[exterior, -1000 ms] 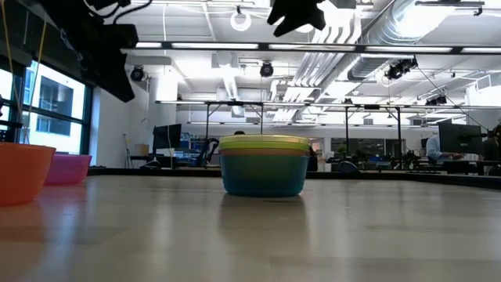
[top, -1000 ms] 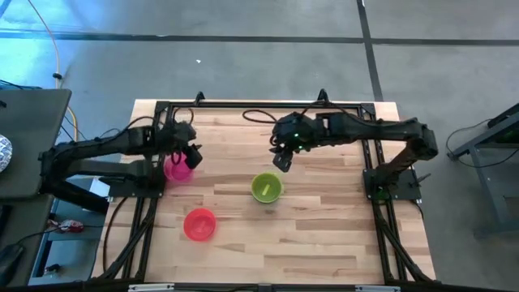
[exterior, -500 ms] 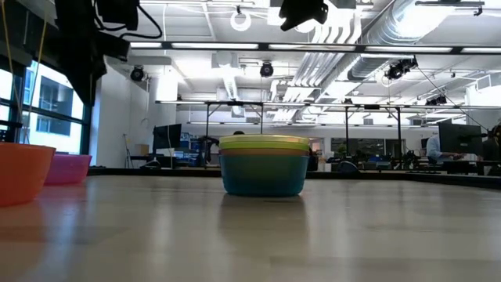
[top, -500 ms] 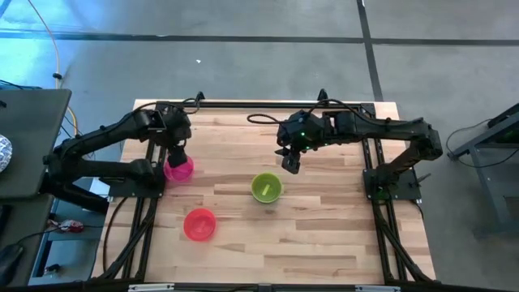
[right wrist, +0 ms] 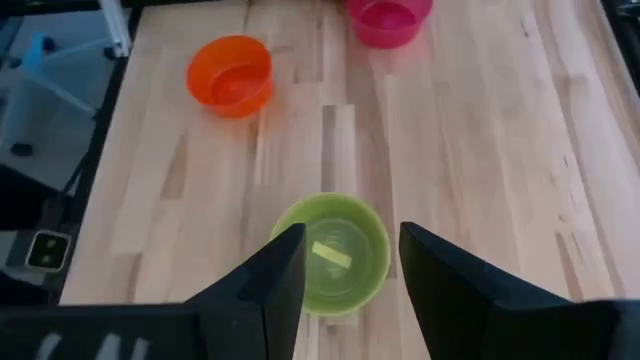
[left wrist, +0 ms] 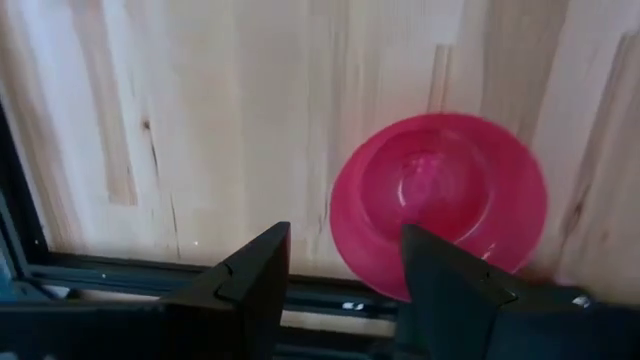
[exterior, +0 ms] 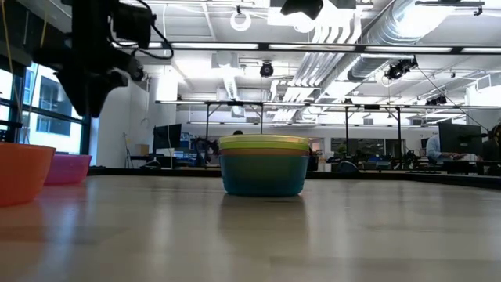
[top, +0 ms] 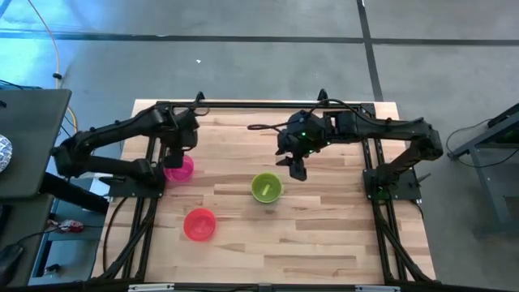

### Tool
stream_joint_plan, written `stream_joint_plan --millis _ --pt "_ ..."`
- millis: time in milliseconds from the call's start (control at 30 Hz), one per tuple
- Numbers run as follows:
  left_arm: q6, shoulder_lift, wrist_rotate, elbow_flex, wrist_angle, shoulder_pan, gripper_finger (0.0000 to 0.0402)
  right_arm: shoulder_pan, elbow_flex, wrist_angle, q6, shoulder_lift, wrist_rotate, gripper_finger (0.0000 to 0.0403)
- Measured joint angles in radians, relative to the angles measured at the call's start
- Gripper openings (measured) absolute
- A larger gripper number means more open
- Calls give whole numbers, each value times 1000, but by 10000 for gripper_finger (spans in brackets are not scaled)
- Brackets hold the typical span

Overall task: Nest bowls inside each other
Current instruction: Stack the pink bowl on the yellow bowl

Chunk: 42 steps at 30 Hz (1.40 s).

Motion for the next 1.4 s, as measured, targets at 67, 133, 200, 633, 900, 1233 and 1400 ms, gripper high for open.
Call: stream_joint_plan --millis 67,133,200,633,900,1233,1400 --pt "29 40 -12 0 4 0 181 0 0 -1 -9 -9 -1 155" --pt "51 80 -17 0 7 0 181 0 0 -1 -9 -15 -1 155" --pt "66 119 -32 0 12 0 181 0 0 -2 -9 -23 -1 155" --pt "89 270 46 -1 123 55 181 63 0 -12 18 -104 12 155" --pt "139 186 83 -100 134 140 181 124 0 -13 62 -192 112 155" --pt "130 95 77 -168 218 158 181 135 0 -5 43 -230 205 155" --pt "117 105 95 -203 249 157 181 135 0 9 45 -230 203 155"
